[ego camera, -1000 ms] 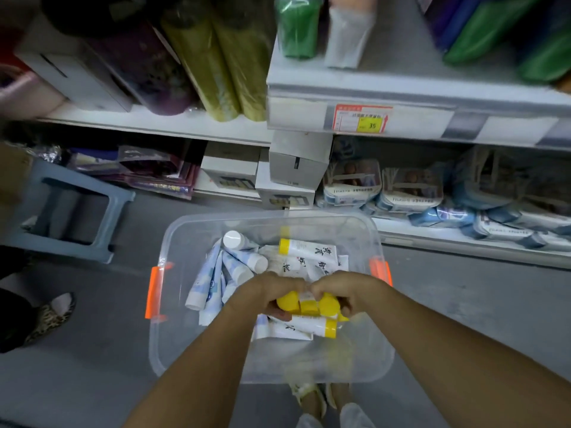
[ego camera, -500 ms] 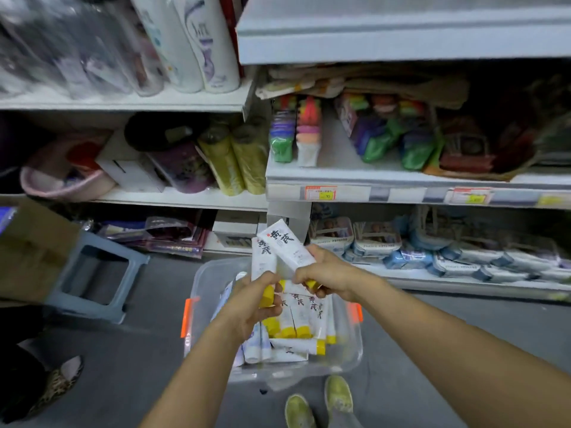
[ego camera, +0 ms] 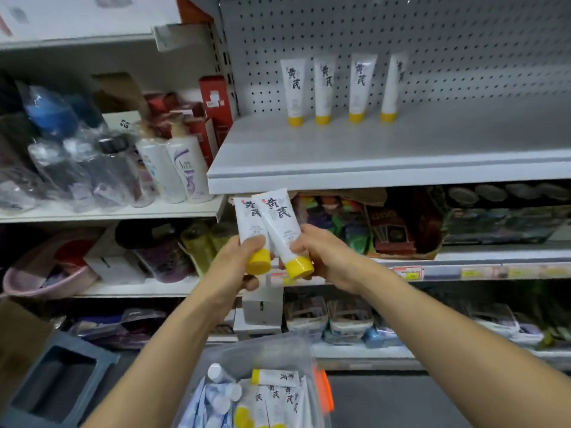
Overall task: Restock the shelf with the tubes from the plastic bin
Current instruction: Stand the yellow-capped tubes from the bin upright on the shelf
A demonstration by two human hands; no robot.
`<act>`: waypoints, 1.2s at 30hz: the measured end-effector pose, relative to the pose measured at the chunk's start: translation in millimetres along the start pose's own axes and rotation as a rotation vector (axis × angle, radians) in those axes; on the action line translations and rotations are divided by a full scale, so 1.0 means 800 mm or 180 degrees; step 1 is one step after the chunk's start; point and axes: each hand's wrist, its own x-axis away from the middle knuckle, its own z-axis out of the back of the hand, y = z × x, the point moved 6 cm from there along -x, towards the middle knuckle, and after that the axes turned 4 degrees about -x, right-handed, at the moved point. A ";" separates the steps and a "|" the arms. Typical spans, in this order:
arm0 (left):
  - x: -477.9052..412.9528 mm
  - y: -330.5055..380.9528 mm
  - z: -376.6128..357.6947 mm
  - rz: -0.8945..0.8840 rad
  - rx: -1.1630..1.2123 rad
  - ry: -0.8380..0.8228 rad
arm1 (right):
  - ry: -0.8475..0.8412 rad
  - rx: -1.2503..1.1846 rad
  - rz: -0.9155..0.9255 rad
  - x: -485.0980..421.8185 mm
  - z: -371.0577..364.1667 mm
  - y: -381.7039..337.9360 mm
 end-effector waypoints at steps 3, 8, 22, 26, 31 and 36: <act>-0.016 0.065 -0.051 -0.0457 -0.0096 -0.0244 | 0.0046 0.0100 0.0371 0.007 0.046 -0.067; -0.077 0.138 -0.131 -0.0643 -0.0085 -0.0084 | 0.0279 0.0240 0.0788 0.007 0.145 -0.162; -0.244 0.213 -0.268 -0.0704 0.0151 0.0379 | 0.1698 0.1532 0.1309 -0.092 0.463 -0.304; -0.269 0.221 -0.286 -0.0678 0.0048 0.0473 | 0.1790 0.1778 0.1233 -0.129 0.508 -0.313; -0.284 0.223 -0.303 -0.0680 -0.0026 0.0484 | 0.1844 0.2064 0.1262 -0.153 0.522 -0.311; -0.291 0.226 -0.315 -0.0715 -0.0036 0.0446 | 0.1954 0.2012 0.1213 -0.162 0.536 -0.305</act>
